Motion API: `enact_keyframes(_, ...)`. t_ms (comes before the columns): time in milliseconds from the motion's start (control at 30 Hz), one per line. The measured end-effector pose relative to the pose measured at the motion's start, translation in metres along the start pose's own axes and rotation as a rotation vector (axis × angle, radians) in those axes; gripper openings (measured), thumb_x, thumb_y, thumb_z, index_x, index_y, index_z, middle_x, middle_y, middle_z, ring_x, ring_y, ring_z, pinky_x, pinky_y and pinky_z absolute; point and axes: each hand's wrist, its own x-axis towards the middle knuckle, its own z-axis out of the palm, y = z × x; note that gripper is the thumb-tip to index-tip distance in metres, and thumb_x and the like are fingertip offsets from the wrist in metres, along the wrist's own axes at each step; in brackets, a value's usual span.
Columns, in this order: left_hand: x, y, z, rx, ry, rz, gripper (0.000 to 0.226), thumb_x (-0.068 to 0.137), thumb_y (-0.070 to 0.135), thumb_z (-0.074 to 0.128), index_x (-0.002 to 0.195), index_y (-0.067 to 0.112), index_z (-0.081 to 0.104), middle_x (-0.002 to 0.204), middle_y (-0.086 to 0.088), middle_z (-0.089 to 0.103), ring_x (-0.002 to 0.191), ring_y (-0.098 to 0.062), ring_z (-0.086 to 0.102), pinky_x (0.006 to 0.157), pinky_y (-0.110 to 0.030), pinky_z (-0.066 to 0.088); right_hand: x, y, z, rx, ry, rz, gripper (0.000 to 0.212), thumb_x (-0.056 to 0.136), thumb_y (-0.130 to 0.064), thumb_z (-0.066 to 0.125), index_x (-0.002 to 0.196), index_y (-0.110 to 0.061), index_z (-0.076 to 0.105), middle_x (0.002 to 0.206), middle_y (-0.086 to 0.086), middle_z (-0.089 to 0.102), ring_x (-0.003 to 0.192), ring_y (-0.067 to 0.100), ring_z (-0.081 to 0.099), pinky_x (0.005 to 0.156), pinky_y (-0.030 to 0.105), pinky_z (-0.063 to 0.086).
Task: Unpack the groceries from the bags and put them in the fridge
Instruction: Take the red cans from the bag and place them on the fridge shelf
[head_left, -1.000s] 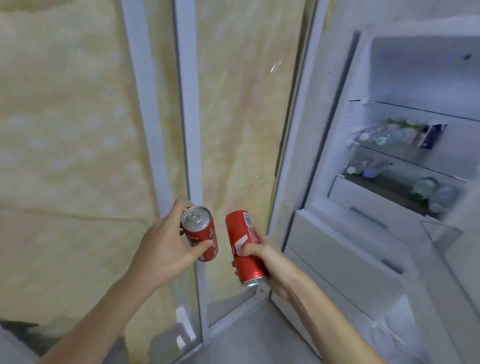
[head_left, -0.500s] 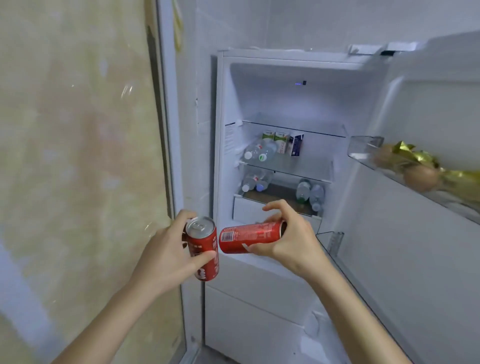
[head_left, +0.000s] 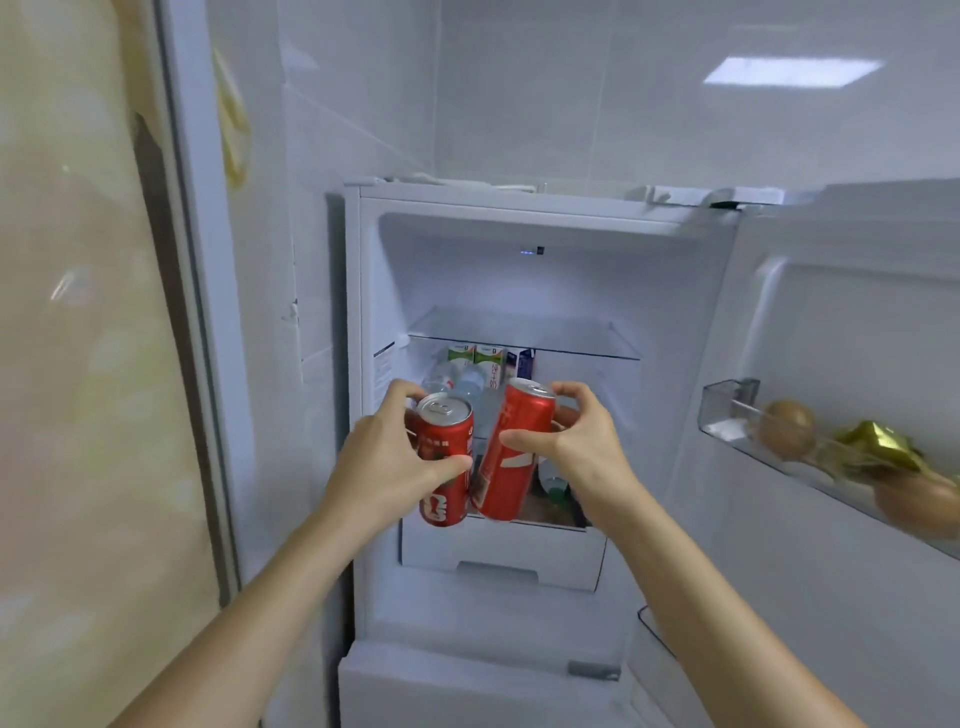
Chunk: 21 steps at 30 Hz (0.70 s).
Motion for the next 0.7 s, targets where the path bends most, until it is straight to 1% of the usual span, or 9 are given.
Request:
enact_keyframes(100,0.061,0.006,0.011,-0.044,0.053,0.020,0.065,0.068,0.045,0.092,0.114,0.038,0.047,0.105,0.017,0.066,0.097,-0.005,0.067,0.075,-0.025,0.054,0.053,-0.009,0.006,0.067,0.077,-0.067,0.067,0.073,-0.016,0.093,0.127,-0.025,0.054,0.116,-0.009,0.064,0.098,0.000,0.063,0.073,0.019,0.049)
enact_keyframes(200,0.123,0.013,0.023,-0.090,0.147,0.036,0.066,0.069,0.044,0.091,0.121,0.032,0.052,0.113,0.009,0.068,0.101,-0.012,0.068,0.086,-0.035,0.057,0.115,-0.020,0.010,0.119,0.112,-0.136,0.065,0.074,-0.018,0.093,0.128,-0.023,0.059,0.119,-0.006,0.068,0.104,0.004,0.065,0.080,0.021,0.052)
enact_keyframes(267,0.163,0.017,0.031,-0.108,0.222,0.051,0.065,0.068,0.041,0.091,0.121,0.031,0.055,0.104,0.013,0.067,0.098,-0.012,0.068,0.088,-0.039,0.058,0.155,-0.026,0.013,0.146,0.121,-0.167,0.064,0.073,-0.018,0.094,0.128,-0.023,0.061,0.119,-0.005,0.070,0.107,0.010,0.069,0.086,0.028,0.057)
enact_keyframes(367,0.213,0.020,0.041,-0.128,0.305,0.063,0.062,0.067,0.033,0.093,0.120,0.028,0.059,0.091,0.021,0.063,0.087,-0.002,0.066,0.085,-0.035,0.057,0.204,-0.031,0.020,0.183,0.121,-0.208,0.054,0.073,-0.014,0.093,0.117,-0.026,0.063,0.105,-0.011,0.072,0.093,0.001,0.071,0.074,0.018,0.056)
enact_keyframes(433,0.239,0.015,0.046,-0.128,0.331,0.055,0.061,0.068,0.031,0.092,0.119,0.024,0.060,0.092,0.018,0.065,0.086,0.000,0.065,0.085,-0.034,0.056,0.232,-0.028,0.026,0.180,0.120,-0.210,0.048,0.073,-0.014,0.093,0.113,-0.024,0.067,0.103,-0.009,0.075,0.092,0.007,0.074,0.078,0.025,0.059)
enact_keyframes(500,0.261,0.006,0.051,-0.109,0.352,0.034,0.059,0.068,0.034,0.091,0.119,0.024,0.062,0.098,0.010,0.071,0.089,-0.009,0.069,0.085,-0.036,0.057,0.256,-0.021,0.032,0.178,0.113,-0.197,0.044,0.073,-0.012,0.092,0.111,-0.022,0.071,0.103,-0.003,0.079,0.092,0.019,0.077,0.086,0.038,0.063)
enact_keyframes(533,0.270,0.002,0.053,-0.100,0.357,0.024,0.058,0.068,0.034,0.090,0.118,0.025,0.062,0.099,0.007,0.073,0.090,-0.012,0.070,0.083,-0.035,0.057,0.267,-0.017,0.036,0.182,0.113,-0.186,0.042,0.073,-0.009,0.091,0.109,-0.022,0.072,0.103,-0.002,0.079,0.093,0.021,0.077,0.088,0.040,0.063)
enact_keyframes(633,0.297,-0.012,0.062,-0.107,0.343,0.009,0.056,0.070,0.030,0.089,0.118,0.025,0.061,0.101,0.002,0.074,0.092,-0.018,0.071,0.081,-0.033,0.057,0.295,-0.006,0.043,0.193,0.121,-0.155,0.041,0.074,-0.005,0.089,0.109,-0.020,0.074,0.105,-0.004,0.078,0.095,0.014,0.075,0.086,0.032,0.059)
enact_keyframes(700,0.315,-0.022,0.071,-0.129,0.322,-0.012,0.058,0.071,0.031,0.090,0.119,0.027,0.058,0.105,0.000,0.073,0.093,-0.021,0.072,0.084,-0.039,0.060,0.313,-0.002,0.045,0.194,0.118,-0.148,0.039,0.074,-0.003,0.088,0.105,-0.021,0.075,0.102,-0.005,0.078,0.092,0.011,0.075,0.082,0.028,0.057)
